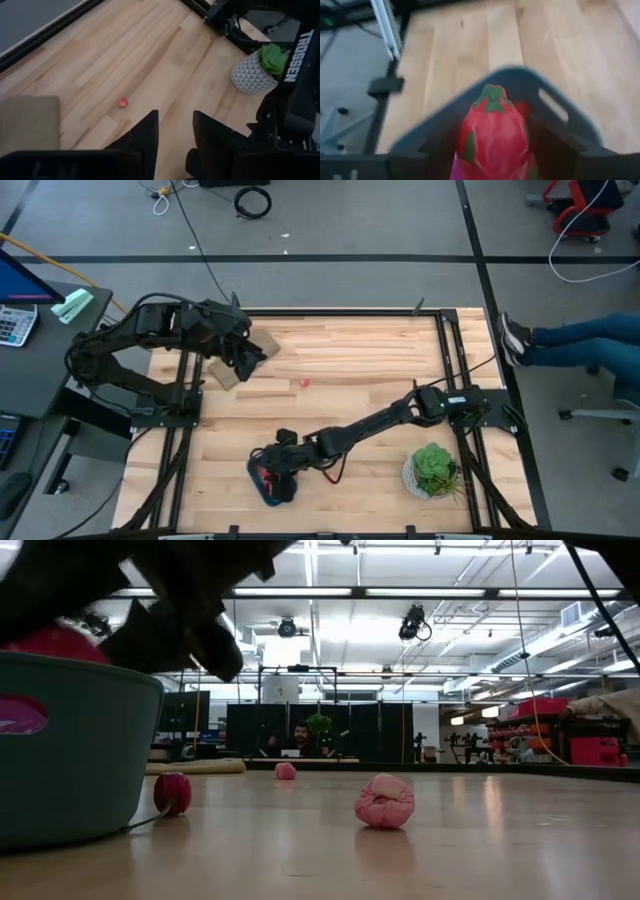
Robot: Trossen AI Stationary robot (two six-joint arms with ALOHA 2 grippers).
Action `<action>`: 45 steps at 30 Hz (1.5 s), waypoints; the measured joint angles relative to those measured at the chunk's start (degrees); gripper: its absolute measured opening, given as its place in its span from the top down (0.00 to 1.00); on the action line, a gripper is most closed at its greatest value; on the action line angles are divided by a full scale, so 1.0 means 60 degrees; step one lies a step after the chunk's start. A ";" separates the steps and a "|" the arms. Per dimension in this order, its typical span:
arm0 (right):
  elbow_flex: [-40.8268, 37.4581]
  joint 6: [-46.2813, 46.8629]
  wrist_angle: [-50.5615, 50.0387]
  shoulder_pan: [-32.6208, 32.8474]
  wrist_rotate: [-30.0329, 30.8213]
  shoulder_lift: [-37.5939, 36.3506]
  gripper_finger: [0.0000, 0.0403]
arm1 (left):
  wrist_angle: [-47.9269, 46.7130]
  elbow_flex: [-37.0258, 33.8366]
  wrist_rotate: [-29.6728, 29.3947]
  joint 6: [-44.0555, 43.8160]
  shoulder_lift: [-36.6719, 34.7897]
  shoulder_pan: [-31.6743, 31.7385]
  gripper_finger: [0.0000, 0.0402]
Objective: Pick and placing Produce into tupperware
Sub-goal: Put the red dragon fruit into the blue bin, then put the pink peach into the blue bin
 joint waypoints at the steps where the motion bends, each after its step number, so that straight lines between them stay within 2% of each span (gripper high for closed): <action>1: -0.0003 0.0004 -0.0013 0.0001 -0.0021 0.0074 0.43 | 0.0004 0.0001 -0.0004 0.0052 0.0000 0.0000 0.68; 9: 0.0000 -0.0519 0.0124 0.0003 -0.0055 0.0160 0.38 | -0.0031 -0.0001 -0.0004 0.0387 0.0004 0.0000 0.67; 16: 0.0000 -0.0169 0.0194 -0.0126 -0.0057 0.0156 0.30 | -0.0031 -0.0001 -0.0004 0.0521 0.0004 0.0000 0.69; 21: -0.0016 -0.0142 -0.0081 -0.0215 -0.0399 -0.0126 0.28 | -0.0037 0.0000 -0.0002 0.0608 0.0004 0.0000 0.69; 26: -0.0005 -0.0110 -0.1776 -0.0387 -0.0495 -0.1282 0.29 | -0.0033 -0.0001 -0.0002 0.0234 0.0046 0.0000 0.67; 33: -0.0004 0.0788 -0.5631 -0.0718 -0.0382 -0.3162 0.32 | -0.0299 -0.0056 0.0000 0.0013 0.0406 0.0043 0.66; 36: 0.0000 0.1097 -0.7073 -0.0739 0.0208 -0.3772 0.32 | -0.0326 -0.0055 -0.0075 0.0001 0.0941 0.0146 0.65; 39: -0.0004 0.1277 -0.8187 -0.0739 0.0857 -0.4224 0.32 | -0.0330 -0.0056 -0.0645 0.0282 0.1718 0.0157 0.62; 45: -0.0007 0.3131 -0.9793 -0.0618 0.0896 -0.5178 0.33 | -0.0186 -0.0060 -0.0970 0.0817 0.3613 0.0418 0.50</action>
